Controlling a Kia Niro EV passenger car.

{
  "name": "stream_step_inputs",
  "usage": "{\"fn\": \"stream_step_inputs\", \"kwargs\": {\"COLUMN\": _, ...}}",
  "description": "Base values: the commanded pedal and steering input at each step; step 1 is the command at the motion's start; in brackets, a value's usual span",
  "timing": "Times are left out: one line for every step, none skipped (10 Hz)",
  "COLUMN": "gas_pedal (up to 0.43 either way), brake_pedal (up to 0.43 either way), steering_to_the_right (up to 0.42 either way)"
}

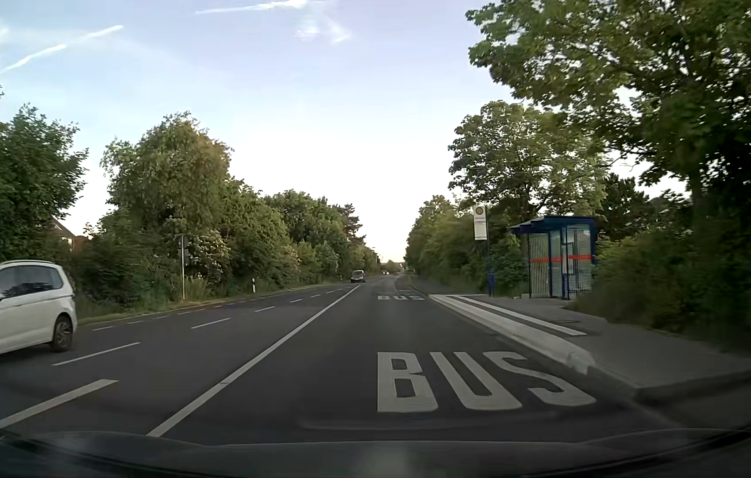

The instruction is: Follow the waypoints while adhering to traffic rules and regulations

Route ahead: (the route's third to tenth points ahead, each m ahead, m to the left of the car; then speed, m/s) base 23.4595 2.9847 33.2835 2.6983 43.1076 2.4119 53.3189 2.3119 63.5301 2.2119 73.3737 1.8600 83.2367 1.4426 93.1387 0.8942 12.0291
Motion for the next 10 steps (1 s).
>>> {"fn": "stream_step_inputs", "kwargs": {"gas_pedal": 0.098, "brake_pedal": 0.000, "steering_to_the_right": -0.006}}
{"fn": "stream_step_inputs", "kwargs": {"gas_pedal": 0.098, "brake_pedal": 0.000, "steering_to_the_right": -0.005}}
{"fn": "stream_step_inputs", "kwargs": {"gas_pedal": 0.098, "brake_pedal": 0.000, "steering_to_the_right": -0.005}}
{"fn": "stream_step_inputs", "kwargs": {"gas_pedal": 0.098, "brake_pedal": 0.000, "steering_to_the_right": -0.005}}
{"fn": "stream_step_inputs", "kwargs": {"gas_pedal": 0.098, "brake_pedal": 0.000, "steering_to_the_right": -0.004}}
{"fn": "stream_step_inputs", "kwargs": {"gas_pedal": 0.098, "brake_pedal": 0.000, "steering_to_the_right": -0.003}}
{"fn": "stream_step_inputs", "kwargs": {"gas_pedal": 0.098, "brake_pedal": 0.000, "steering_to_the_right": -0.003}}
{"fn": "stream_step_inputs", "kwargs": {"gas_pedal": 0.098, "brake_pedal": 0.000, "steering_to_the_right": -0.003}}
{"fn": "stream_step_inputs", "kwargs": {"gas_pedal": 0.098, "brake_pedal": 0.000, "steering_to_the_right": -0.002}}
{"fn": "stream_step_inputs", "kwargs": {"gas_pedal": 0.098, "brake_pedal": 0.000, "steering_to_the_right": -0.003}}
